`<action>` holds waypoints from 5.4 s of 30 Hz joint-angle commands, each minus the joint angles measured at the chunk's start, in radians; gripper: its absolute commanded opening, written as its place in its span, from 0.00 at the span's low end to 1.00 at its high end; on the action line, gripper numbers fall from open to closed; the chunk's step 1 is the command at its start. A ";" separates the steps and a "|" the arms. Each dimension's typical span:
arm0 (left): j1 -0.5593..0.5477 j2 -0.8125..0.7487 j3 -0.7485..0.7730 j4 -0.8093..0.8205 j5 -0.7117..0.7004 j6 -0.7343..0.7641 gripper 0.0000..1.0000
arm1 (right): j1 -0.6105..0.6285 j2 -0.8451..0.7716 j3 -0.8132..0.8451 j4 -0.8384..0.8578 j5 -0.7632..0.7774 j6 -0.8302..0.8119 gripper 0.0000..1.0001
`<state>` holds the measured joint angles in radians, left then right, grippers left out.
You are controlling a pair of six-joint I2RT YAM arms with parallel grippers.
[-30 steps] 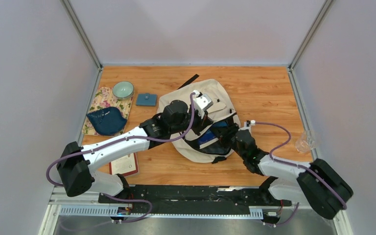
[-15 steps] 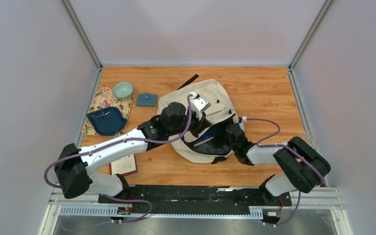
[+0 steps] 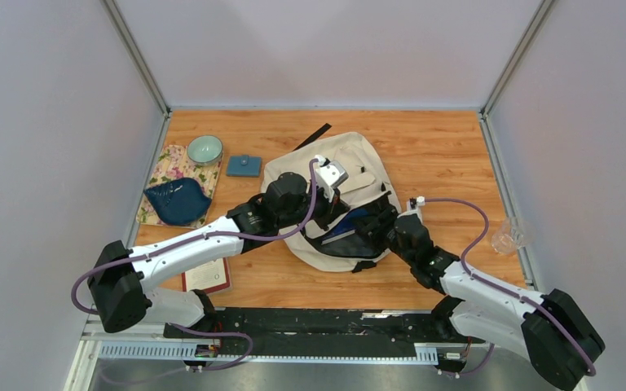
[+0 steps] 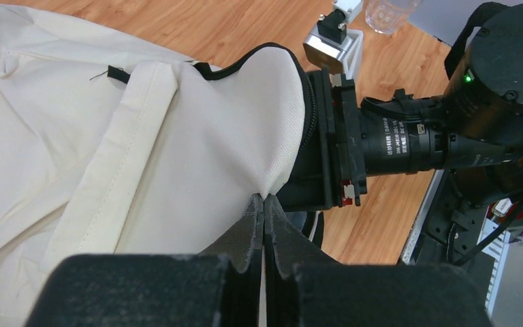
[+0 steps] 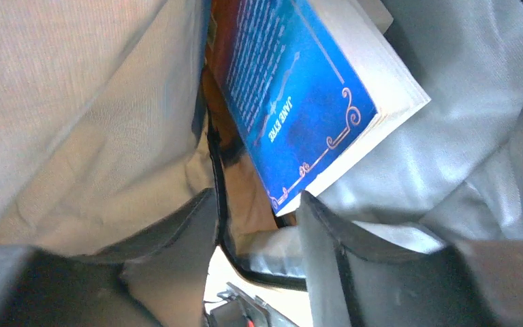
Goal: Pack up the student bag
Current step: Place the book in the student bag, then pick up the book from the center of the board.
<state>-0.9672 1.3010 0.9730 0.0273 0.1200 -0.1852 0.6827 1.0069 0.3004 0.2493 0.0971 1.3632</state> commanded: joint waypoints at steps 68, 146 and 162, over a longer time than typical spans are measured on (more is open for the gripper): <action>-0.001 0.032 -0.092 0.008 0.173 -0.178 0.51 | 0.064 -1.079 0.080 -1.207 0.391 0.071 0.58; 1.371 -0.611 -0.770 -0.425 0.484 -0.421 0.83 | 0.403 0.877 0.977 -0.413 -0.309 -0.500 0.65; 1.371 -0.631 -0.792 -0.403 0.587 -0.433 0.74 | 0.429 0.957 1.007 -0.363 -0.318 -0.474 0.60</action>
<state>0.4000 0.6815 0.1925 -0.3904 0.6266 -0.5968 1.0996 1.9957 1.2732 -0.1780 -0.2119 0.8833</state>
